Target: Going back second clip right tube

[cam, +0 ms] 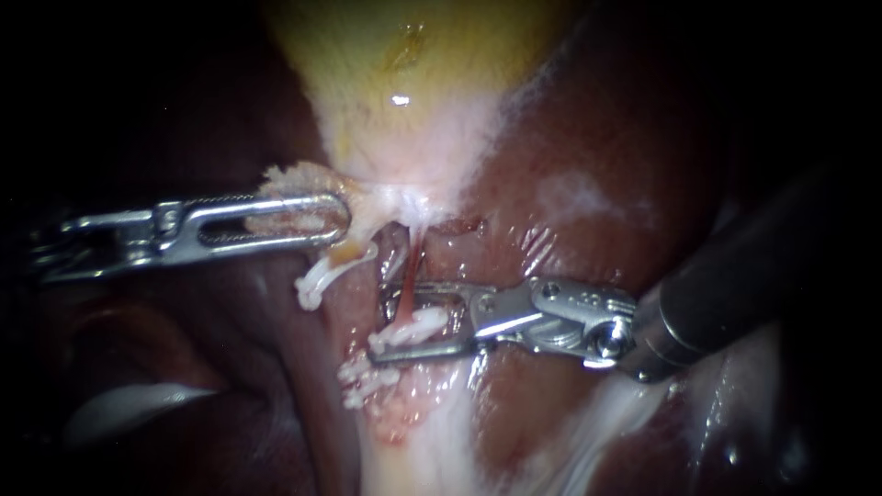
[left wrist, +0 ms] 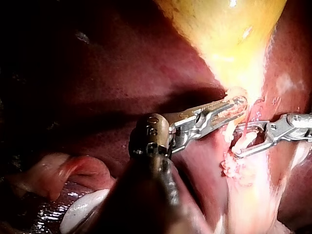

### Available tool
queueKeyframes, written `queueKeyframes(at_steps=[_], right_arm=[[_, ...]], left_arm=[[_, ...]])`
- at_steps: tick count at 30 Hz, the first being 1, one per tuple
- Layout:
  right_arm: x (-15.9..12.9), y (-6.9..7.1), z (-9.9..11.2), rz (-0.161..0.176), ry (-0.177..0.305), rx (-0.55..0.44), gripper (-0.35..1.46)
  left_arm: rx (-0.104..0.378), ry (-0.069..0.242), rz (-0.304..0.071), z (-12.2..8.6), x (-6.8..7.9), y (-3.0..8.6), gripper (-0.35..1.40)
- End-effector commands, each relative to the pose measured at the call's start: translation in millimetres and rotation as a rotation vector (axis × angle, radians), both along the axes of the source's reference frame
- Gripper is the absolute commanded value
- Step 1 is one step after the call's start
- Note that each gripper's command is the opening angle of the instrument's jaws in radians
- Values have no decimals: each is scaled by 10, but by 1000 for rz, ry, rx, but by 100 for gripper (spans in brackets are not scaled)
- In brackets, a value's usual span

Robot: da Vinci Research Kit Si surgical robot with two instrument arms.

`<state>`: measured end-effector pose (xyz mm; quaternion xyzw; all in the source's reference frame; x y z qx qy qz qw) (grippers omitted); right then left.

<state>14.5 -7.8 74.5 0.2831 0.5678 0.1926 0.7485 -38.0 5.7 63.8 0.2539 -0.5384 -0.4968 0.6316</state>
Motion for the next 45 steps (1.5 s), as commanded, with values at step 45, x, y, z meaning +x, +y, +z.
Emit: queueKeyframes(at_steps=[45], right_arm=[[-107,35,-69,-35,26,20,50]], left_arm=[[0,-1,2,1,3,0,-35]])
